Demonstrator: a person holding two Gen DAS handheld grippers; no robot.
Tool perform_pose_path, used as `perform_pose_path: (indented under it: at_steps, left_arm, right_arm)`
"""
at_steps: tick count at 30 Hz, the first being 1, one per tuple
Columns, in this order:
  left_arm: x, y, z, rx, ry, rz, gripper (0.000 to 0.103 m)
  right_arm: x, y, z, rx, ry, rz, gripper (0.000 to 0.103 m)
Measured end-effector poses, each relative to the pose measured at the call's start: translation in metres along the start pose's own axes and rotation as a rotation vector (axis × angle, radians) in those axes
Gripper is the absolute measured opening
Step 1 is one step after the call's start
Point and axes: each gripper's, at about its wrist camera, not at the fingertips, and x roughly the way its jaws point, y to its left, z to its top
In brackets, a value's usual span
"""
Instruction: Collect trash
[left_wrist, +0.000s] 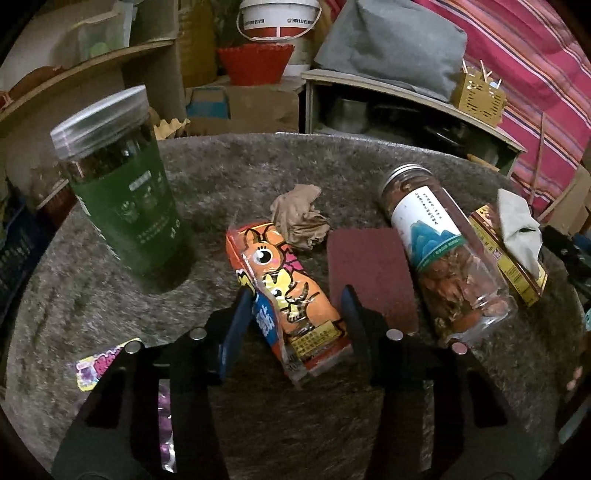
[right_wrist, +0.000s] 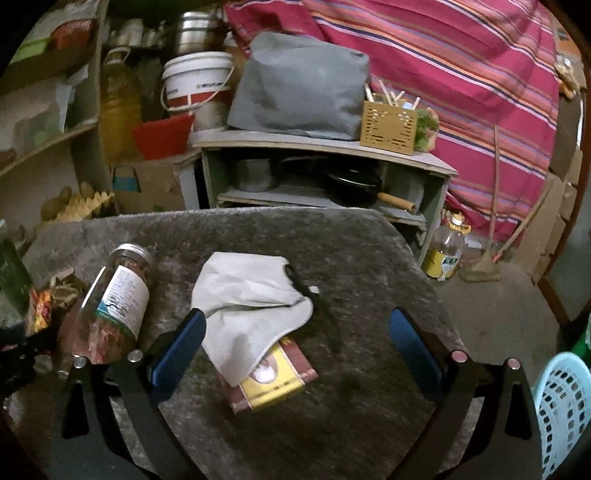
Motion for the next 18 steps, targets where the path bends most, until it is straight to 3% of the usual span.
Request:
perform_pose_path:
  at_steps: [9,12,15,18]
  left_arm:
    - [-0.014,0.008,0.005,0.046,-0.039,0.054,0.036]
    - [-0.016,0.006,0.006,0.059,-0.053,0.068,0.034]
    - [-0.017,0.004,0.006,0.071,-0.059,0.081,0.034]
    - [-0.017,0.004,0.005,0.074,-0.065,0.084,0.033]
  right_arm:
    - [0.022,0.006,0.002,-0.035,0.064,-0.064,0.094]
    - [0.027,0.005,0.000,-0.036,0.087,-0.045,0.067]
    - [0.027,0.005,-0.001,-0.037,0.090,-0.015,0.050]
    - [0.027,0.005,-0.002,-0.040,0.093,0.007,0.023]
